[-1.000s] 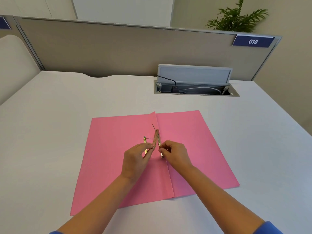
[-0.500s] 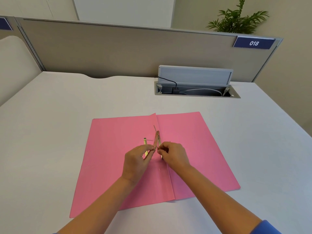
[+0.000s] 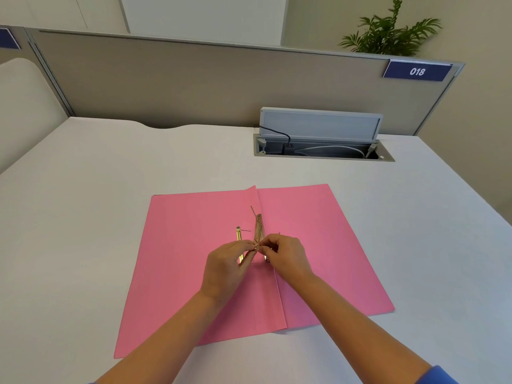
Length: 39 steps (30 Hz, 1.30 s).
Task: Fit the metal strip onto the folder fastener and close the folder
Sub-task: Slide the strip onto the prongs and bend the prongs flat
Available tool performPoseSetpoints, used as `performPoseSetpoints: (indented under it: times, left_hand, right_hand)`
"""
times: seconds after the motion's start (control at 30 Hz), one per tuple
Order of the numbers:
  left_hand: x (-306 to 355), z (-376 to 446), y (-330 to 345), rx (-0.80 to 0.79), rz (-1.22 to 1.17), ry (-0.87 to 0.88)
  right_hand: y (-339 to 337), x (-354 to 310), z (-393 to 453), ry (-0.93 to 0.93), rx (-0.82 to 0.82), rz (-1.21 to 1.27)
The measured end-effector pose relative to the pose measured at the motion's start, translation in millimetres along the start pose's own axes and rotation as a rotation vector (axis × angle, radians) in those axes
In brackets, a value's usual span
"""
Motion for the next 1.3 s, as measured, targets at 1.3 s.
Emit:
performPoseSetpoints:
  times: [1.3]
  left_hand:
    - [-24,-1,37,-0.353,0.277,-0.161]
  right_hand:
    - [-8,7,8,0.299,-0.009,0.096]
Point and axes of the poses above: each hand's wrist, its own z-axis towards the middle knuckle, its own y-axis out of the palm, x = y × z, the point moved 3 cm from there along z, towards the middle knuckle, and after that the axes turned 1 degree about z, right-handed, at the moved point
